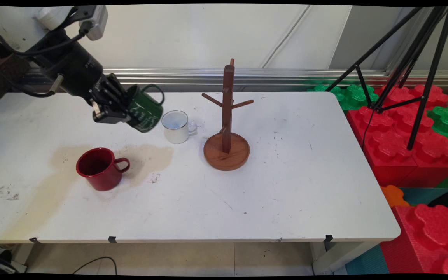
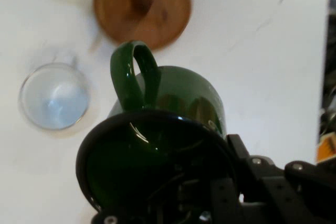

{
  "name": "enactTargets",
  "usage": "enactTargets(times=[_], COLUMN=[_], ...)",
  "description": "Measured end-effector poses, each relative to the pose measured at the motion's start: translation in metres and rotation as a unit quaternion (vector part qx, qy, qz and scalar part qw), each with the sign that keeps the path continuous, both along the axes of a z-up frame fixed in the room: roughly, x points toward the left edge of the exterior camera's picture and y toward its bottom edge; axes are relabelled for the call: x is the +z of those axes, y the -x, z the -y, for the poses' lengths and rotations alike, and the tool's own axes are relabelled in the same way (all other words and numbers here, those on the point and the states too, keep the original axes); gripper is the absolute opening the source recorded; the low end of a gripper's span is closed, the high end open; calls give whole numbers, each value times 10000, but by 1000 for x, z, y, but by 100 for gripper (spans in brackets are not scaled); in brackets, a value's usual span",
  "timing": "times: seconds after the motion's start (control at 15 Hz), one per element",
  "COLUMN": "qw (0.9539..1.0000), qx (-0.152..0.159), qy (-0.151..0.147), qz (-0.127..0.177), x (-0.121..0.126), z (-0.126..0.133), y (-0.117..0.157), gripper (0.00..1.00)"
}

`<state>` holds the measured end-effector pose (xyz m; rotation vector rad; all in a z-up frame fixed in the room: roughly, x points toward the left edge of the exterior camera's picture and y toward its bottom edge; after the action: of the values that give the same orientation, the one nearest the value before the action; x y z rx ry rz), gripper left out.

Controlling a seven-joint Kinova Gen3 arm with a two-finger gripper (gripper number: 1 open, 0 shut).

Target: Place the picked object on the table

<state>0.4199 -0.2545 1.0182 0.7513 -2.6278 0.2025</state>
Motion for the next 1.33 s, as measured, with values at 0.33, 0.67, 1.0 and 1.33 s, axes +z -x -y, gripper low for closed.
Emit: enactTargets(times=[0.33,0.67,1.0,1.33], qw=[9978,9929,9869,9838], qx=[-60,-38,35,117], qy=[34,-33,-125,-225], qz=[663,1189,1608,1775], x=[-12,-33,-65,-96], z=[23,44,68,87], y=[-24,-47,-66,-68], gripper=[0,0,0,0])
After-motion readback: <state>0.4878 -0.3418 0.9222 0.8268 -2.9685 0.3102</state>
